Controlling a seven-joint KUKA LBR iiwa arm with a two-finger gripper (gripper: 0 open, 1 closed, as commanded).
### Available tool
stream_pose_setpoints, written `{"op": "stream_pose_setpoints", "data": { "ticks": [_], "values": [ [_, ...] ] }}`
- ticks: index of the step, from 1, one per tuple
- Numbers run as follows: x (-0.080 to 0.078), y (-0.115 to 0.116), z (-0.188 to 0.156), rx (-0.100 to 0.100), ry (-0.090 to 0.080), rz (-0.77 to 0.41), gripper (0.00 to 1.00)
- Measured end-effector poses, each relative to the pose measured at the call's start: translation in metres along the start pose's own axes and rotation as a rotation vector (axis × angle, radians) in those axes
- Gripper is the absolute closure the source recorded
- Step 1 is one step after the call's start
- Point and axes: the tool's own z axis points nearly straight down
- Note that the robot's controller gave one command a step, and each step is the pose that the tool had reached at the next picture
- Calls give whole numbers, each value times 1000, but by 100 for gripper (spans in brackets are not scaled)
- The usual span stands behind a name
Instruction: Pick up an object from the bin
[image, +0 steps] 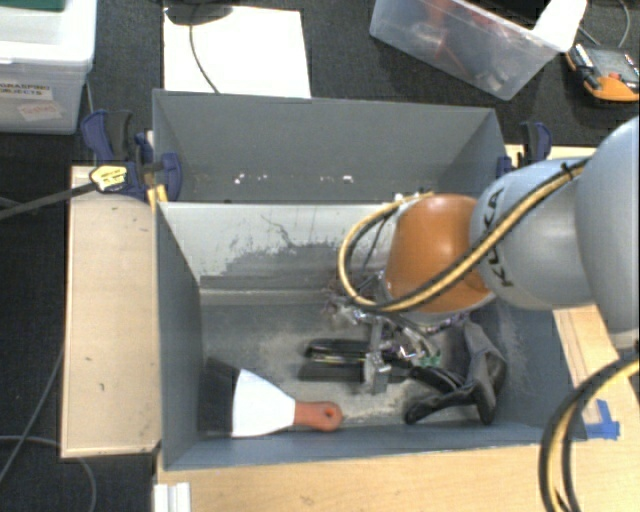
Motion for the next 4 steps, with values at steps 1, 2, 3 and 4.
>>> {"op": "stream_pose_setpoints", "data": {
  "ticks": [1, 2, 3, 4],
  "values": [
    [0, -3, 0, -7, -1, 9, 100],
    [0, -3, 0, -7, -1, 11, 100],
    [14, 0, -109, -7, -1, 16, 100],
    [14, 0, -109, -7, -1, 16, 100]
  ]
}}
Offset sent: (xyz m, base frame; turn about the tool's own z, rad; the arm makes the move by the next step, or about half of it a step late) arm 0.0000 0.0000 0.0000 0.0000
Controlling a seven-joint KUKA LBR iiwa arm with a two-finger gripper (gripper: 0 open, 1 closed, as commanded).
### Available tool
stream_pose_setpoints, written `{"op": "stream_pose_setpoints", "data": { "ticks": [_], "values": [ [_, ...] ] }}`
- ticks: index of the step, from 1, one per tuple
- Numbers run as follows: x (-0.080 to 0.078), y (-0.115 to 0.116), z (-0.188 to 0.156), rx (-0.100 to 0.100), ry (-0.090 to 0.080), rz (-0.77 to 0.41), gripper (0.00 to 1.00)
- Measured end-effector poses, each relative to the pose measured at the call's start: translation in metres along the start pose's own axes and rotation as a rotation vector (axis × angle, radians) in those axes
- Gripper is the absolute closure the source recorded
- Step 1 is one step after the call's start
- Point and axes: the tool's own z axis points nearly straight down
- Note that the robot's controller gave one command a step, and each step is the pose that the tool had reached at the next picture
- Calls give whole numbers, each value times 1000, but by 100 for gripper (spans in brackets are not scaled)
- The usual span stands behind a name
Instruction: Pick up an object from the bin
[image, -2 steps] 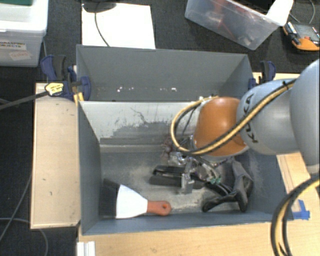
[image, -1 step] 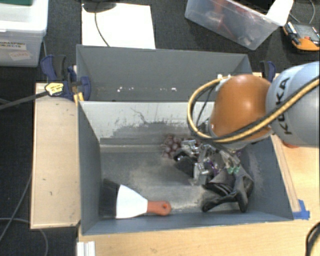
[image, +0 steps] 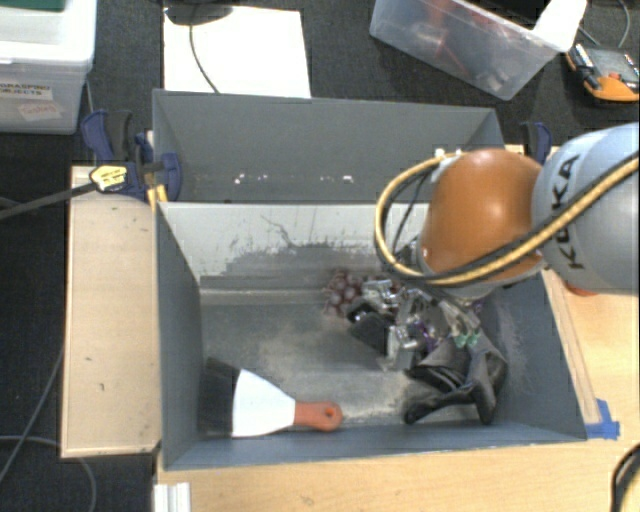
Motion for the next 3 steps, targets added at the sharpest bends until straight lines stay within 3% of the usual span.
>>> {"op": "stream_pose_setpoints", "data": {
  "ticks": [1, 2, 3],
  "values": [
    [9, -37, 24, -3, 7, 95, 100],
    [-10, -19, -79, -1, 2, 31, 100],
    [-11, -25, -90, 1, -16, 34, 100]
  ]
}}
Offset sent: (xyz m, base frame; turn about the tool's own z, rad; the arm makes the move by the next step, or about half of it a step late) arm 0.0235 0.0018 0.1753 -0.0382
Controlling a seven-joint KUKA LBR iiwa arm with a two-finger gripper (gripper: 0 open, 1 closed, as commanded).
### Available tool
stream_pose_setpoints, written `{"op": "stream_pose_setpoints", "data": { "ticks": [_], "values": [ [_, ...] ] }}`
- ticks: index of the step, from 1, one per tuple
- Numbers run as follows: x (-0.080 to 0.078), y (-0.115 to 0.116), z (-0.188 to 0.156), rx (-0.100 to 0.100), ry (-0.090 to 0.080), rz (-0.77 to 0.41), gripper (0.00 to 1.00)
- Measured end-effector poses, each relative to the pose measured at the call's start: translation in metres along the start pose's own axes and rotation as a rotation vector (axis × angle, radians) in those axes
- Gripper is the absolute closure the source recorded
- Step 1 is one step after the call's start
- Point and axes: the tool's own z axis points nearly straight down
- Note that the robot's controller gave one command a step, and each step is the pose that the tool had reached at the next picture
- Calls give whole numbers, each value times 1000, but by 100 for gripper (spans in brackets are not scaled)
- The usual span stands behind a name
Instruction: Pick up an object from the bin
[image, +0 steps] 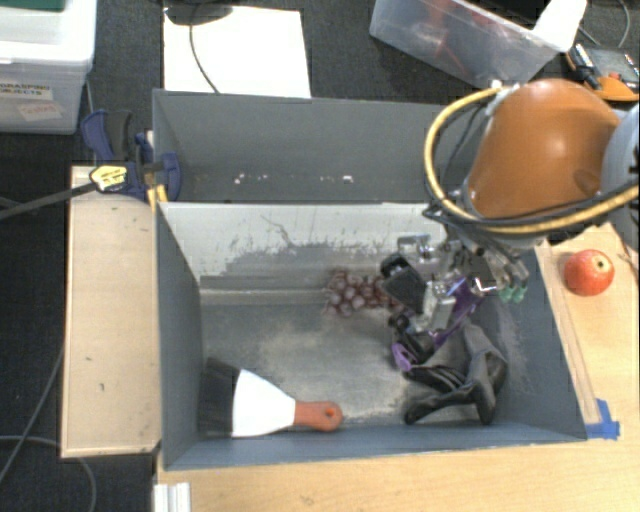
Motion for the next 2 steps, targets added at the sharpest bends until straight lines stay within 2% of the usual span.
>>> {"op": "stream_pose_setpoints", "data": {
  "ticks": [1, 2],
  "values": [
    [-4, 54, -9, -3, 9, -160, 100],
    [14, 4, 30, 3, 7, 26, 100]
  ]
}}
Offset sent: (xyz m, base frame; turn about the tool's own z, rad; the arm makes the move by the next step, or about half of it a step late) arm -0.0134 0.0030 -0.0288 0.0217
